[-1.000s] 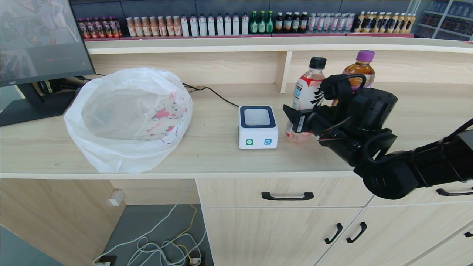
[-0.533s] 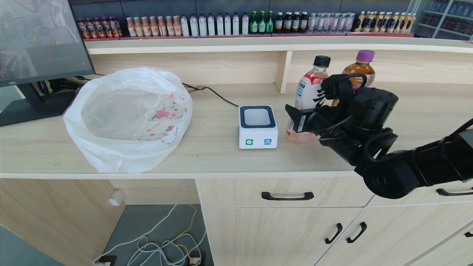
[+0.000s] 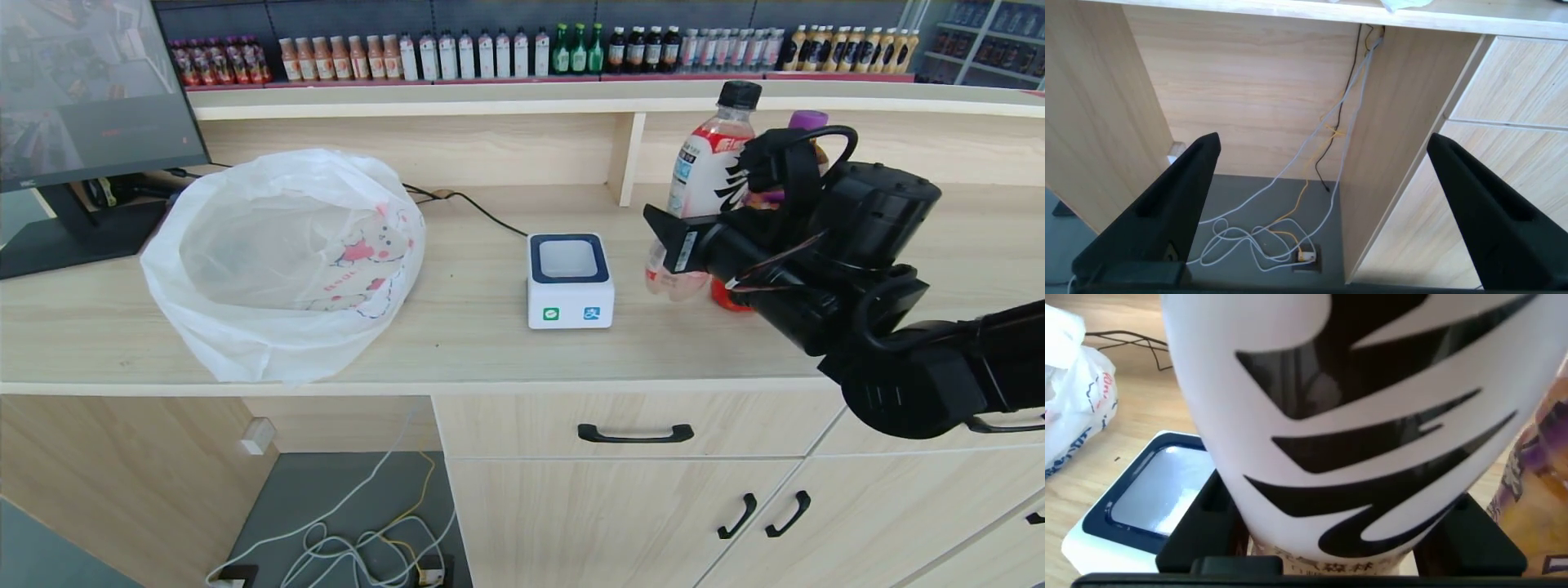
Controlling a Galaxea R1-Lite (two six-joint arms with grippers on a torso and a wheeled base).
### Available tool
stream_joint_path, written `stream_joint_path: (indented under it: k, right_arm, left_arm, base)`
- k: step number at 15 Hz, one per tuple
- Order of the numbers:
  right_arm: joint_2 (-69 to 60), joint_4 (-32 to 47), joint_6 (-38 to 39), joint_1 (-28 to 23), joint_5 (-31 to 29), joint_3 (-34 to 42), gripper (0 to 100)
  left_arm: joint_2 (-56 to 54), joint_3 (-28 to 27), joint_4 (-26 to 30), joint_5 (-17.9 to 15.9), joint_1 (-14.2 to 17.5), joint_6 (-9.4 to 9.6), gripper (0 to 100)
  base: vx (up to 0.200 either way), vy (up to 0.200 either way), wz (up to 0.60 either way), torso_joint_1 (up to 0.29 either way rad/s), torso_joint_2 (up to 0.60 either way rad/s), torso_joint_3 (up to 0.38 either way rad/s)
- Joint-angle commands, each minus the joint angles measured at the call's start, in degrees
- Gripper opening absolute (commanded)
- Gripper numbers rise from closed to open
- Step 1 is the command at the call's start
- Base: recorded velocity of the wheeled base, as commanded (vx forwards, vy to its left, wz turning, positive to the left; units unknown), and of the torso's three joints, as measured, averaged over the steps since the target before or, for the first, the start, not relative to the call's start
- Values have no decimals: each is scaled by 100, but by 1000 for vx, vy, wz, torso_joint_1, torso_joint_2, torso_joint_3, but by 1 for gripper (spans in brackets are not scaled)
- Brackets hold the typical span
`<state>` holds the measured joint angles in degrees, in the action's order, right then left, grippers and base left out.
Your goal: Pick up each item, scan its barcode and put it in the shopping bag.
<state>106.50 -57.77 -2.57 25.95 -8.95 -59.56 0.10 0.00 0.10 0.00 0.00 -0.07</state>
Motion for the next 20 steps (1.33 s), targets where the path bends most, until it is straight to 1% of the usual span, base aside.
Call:
stream_joint_path:
  k: [1, 3, 6, 7, 8, 11, 13, 15, 16, 18, 20]
  right_arm:
    - [-657, 249, -24, 41, -10, 226, 0]
    - [-1131, 407, -33, 41, -19, 481, 0]
    - [-1799, 416, -50, 41, -2, 1114, 0]
    - [-2133, 407, -42, 50, 16, 1571, 0]
    - [-2318, 398, -33, 120, 16, 1773, 0]
    - [-2731, 398, 108, 305, 69, 1949, 0]
    - [-2854, 372, 301, 349, 403, 2124, 0]
    - [-3021, 328, 486, 358, 833, 2564, 0]
    - [-3038, 170, 679, 428, 948, 2757, 0]
    - [-2994, -349, 1075, 832, 965, 2871, 0]
    - [-2942, -753, 1259, 1228, 1062, 3047, 0]
  left_arm:
    - [-1, 0, -1, 0, 0, -1, 100]
    - [-1, 0, -1, 0, 0, -1, 100]
    - [-1, 0, -1, 0, 0, -1, 100]
    - [-1, 0, -1, 0, 9, -1, 100]
    - [-1, 0, -1, 0, 9, -1, 100]
    - [-1, 0, -1, 0, 9, -1, 100]
    - [-1, 0, -1, 0, 9, -1, 100]
    - [-1, 0, -1, 0, 9, -1, 100]
    - [-1, 0, -1, 0, 0, -1, 100]
    - [-1, 0, -1, 0, 0, -1, 100]
    - [-1, 0, -1, 0, 9, -1, 100]
  base:
    - [0, 0, 0, 0, 0, 0]
    - [0, 0, 0, 0, 0, 0]
    - [0, 0, 0, 0, 0, 0]
    - [0, 0, 0, 0, 0, 0]
    - [0, 0, 0, 0, 0, 0]
    - [0, 0, 0, 0, 0, 0]
    - [0, 0, 0, 0, 0, 0]
    - [0, 0, 0, 0, 0, 0]
    - [0, 0, 0, 0, 0, 0]
    - [0, 0, 0, 0, 0, 0]
    - [0, 0, 0, 0, 0, 0]
